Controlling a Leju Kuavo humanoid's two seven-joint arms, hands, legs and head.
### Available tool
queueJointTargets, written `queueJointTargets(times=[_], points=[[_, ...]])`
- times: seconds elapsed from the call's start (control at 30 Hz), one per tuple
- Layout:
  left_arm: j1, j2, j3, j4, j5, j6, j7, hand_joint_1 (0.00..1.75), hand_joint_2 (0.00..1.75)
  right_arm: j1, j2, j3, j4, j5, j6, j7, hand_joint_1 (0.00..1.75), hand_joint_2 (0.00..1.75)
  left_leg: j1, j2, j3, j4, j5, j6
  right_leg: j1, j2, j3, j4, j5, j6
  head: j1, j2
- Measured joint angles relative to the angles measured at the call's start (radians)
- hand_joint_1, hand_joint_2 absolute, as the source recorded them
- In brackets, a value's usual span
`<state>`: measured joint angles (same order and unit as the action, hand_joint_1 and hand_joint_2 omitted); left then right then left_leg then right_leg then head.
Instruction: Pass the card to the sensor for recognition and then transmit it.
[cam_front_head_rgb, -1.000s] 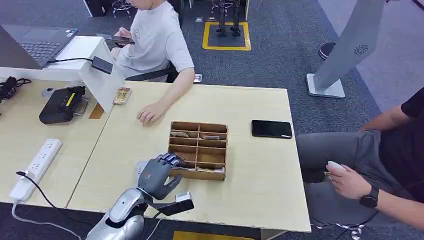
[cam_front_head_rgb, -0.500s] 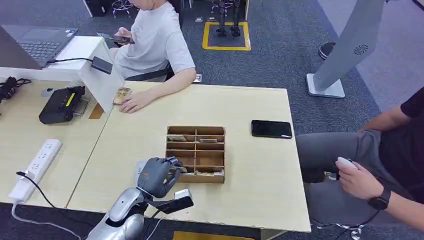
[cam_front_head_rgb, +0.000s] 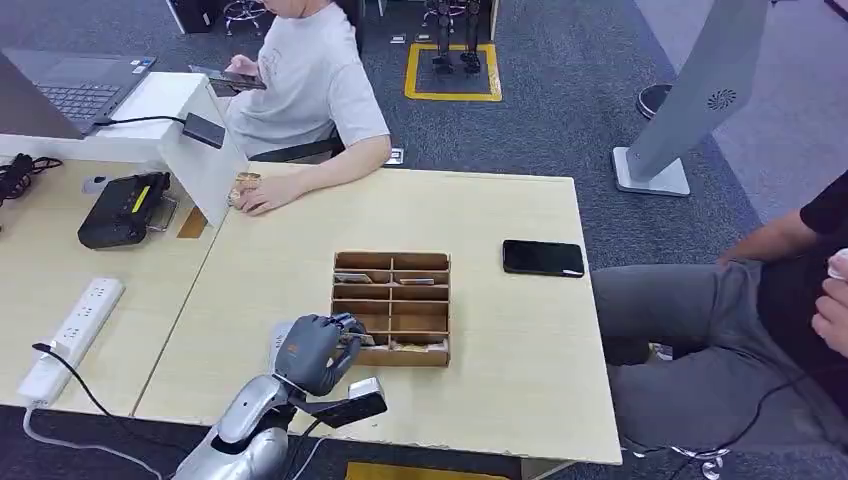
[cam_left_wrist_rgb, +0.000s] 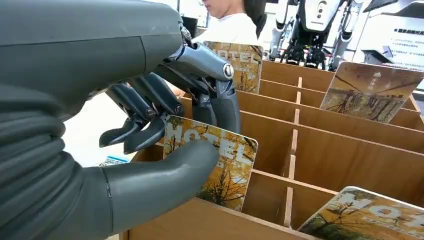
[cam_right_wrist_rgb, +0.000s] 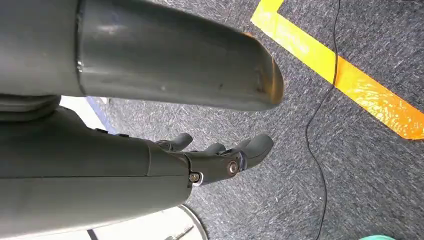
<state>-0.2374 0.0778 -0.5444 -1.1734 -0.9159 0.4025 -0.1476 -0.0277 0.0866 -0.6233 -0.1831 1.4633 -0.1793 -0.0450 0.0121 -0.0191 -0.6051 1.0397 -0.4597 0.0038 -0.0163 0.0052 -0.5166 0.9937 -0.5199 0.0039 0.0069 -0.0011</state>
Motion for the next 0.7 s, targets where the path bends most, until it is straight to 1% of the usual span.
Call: queueJointTargets(times=[0.13, 0.2, 0.33, 0.4, 0.47, 0.5, 0.53, 0.57, 0.6, 0.63, 0.7], points=[[0.0, 0.0, 0.0, 0.0, 0.002, 0.001, -0.002, 1.75, 1.75, 0.0, 0.0, 0.0, 0.0, 0.0, 0.0, 0.0, 0.0, 0.0, 0.0, 0.0, 0.0, 0.0, 0.0, 0.0, 0.0, 0.0, 0.0, 0.0, 0.0, 0.0, 0.0, 0.0], [0.001, 0.0, 0.001, 0.0, 0.02, 0.001, -0.01, 1.75, 1.75, 0.0, 0.0, 0.0, 0.0, 0.0, 0.0, 0.0, 0.0, 0.0, 0.0, 0.0, 0.0, 0.0, 0.0, 0.0, 0.0, 0.0, 0.0, 0.0, 0.0, 0.0, 0.0, 0.0], [0.005, 0.001, 0.008, -0.008, 0.096, -0.014, -0.059, 1.75, 1.75, 0.0, 0.0, 0.0, 0.0, -0.001, -0.001, 0.0, 0.0, 0.0, 0.0, 0.0, 0.0, 0.0, 0.0, 0.0, 0.0, 0.0, 0.0, 0.0, 0.0, 0.0, 0.0, 0.0], [0.007, 0.011, 0.009, -0.05, 0.133, -0.033, -0.087, 1.75, 1.75, 0.0, 0.0, 0.0, 0.0, -0.005, -0.001, -0.003, 0.0, 0.0, 0.0, 0.0, 0.0, 0.0, 0.0, 0.0, 0.0, 0.0, 0.0, 0.0, 0.0, 0.0, 0.0, 0.0], [0.006, 0.025, 0.009, -0.107, 0.169, -0.062, -0.106, 1.75, 1.75, 0.001, 0.0, 0.0, 0.0, -0.007, -0.001, -0.006, 0.0, 0.0, 0.0, 0.0, 0.0, 0.0, 0.0, 0.0, 0.0, 0.0, 0.0, 0.0, 0.0, 0.0, 0.0, 0.0], [0.002, 0.041, 0.009, -0.165, 0.203, -0.086, -0.125, 1.75, 1.75, 0.001, 0.0, 0.0, 0.0, -0.01, -0.001, -0.011, 0.0, 0.0, 0.0, 0.0, 0.0, 0.0, 0.0, 0.0, 0.0, 0.0, -0.001, 0.0, 0.0, 0.0, 0.0, 0.0], [-0.004, 0.06, 0.009, -0.227, 0.248, -0.098, -0.159, 1.75, 1.75, 0.002, 0.0, 0.0, 0.0, -0.016, 0.0, -0.019, 0.0, 0.0, 0.0, 0.0, -0.001, 0.0, 0.0, 0.0, 0.0, 0.0, -0.001, 0.0, 0.0, 0.0, 0.0, 0.0], [-0.016, 0.091, 0.009, -0.294, 0.293, -0.121, -0.176, 1.75, 1.75, 0.003, 0.0, 0.0, 0.0, -0.019, 0.0, -0.027, 0.0, 0.0, 0.001, 0.0, -0.001, 0.0, 0.0, 0.0, 0.001, 0.0, -0.001, 0.0, 0.0, 0.0, 0.0, 0.0], [-0.034, 0.116, 0.011, -0.368, 0.333, -0.153, -0.176, 1.75, 1.75, 0.005, 0.0, 0.0, 0.0, -0.022, 0.0, -0.032, 0.0, 0.0, 0.001, 0.0, -0.001, 0.0, 0.0, 0.0, 0.001, 0.0, -0.001, 0.0, 0.0, 0.0, 0.001, 0.0], [-0.049, 0.138, 0.018, -0.42, 0.348, -0.178, -0.168, 1.75, 1.75, 0.006, 0.0, 0.0, 0.0, -0.024, 0.0, -0.035, 0.0, 0.0, 0.001, 0.0, -0.001, 0.0, 0.0, 0.0, 0.0, 0.0, -0.001, 0.001, 0.0, 0.0, 0.0, 0.0], [-0.061, 0.173, 0.038, -0.499, 0.349, -0.208, -0.166, 1.75, 1.75, 0.007, 0.0, 0.0, 0.0, -0.025, 0.0, -0.039, 0.0, 0.0, 0.001, 0.001, 0.0, 0.0, 0.0, 0.0, 0.0, 0.001, -0.001, 0.001, 0.0, 0.0, 0.0, 0.0]])
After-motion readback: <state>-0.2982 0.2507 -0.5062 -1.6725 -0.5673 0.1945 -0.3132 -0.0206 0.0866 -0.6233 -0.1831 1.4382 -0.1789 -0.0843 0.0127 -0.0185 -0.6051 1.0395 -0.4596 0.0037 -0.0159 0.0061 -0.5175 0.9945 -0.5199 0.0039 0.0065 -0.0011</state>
